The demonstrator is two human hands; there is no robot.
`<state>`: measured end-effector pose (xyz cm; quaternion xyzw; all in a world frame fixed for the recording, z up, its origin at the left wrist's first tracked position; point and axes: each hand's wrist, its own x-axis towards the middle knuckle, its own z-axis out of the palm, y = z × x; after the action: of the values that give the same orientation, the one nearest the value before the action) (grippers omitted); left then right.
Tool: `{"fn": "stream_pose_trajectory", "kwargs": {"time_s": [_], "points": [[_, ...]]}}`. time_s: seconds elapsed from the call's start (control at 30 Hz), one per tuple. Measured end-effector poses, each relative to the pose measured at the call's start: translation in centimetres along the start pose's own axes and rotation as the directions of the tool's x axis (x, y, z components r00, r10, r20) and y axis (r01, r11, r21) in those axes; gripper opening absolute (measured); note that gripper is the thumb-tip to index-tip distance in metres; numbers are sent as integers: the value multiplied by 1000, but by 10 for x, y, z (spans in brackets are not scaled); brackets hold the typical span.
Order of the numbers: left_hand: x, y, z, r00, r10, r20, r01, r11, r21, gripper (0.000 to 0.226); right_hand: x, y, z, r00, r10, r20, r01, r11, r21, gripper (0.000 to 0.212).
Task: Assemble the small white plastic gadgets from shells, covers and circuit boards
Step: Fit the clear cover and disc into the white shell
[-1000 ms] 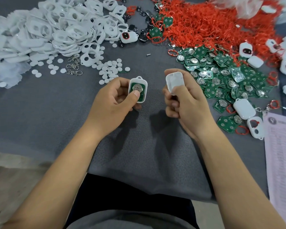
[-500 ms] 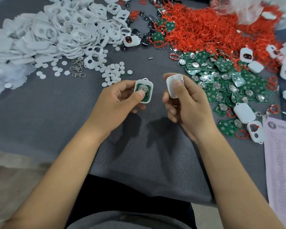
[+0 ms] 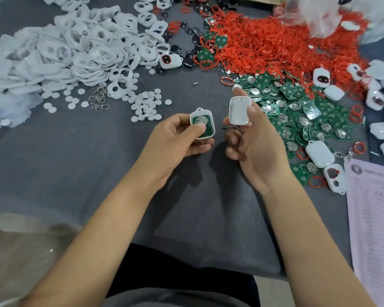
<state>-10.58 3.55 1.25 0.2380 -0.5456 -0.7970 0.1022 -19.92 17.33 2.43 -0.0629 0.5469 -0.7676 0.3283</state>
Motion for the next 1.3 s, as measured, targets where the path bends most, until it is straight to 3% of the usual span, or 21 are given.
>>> {"fn": "stream_pose_trajectory", "kwargs": {"time_s": [0.17,0.23,0.37,0.43,0.77,1.3], "points": [[1,-3,0,1000,21,6,-21,1000,2,17,-1,6,0,990,-114,-86,105,990,-98,27],[2,-3,0,1000,18,6,-17,1000,-16,18,-2,8,-1,971,-214,-106,187,957,-223,20],[2,-4,-1,1000,-3,23,5,997,-83,25,-3,16,0,866,-492,-94,327,697,-639,24],[1,-7,-4,1000,7,23,-5,994,-111,29,-5,21,4,818,-568,-91,333,597,-730,30],[0,-12,-8,996,63,65,-58,995,-75,27,-10,30,18,768,-641,14,370,426,-826,31],[0,-12,-9,997,50,52,-47,997,-67,17,-11,30,17,809,-585,52,360,423,-832,27]]}}
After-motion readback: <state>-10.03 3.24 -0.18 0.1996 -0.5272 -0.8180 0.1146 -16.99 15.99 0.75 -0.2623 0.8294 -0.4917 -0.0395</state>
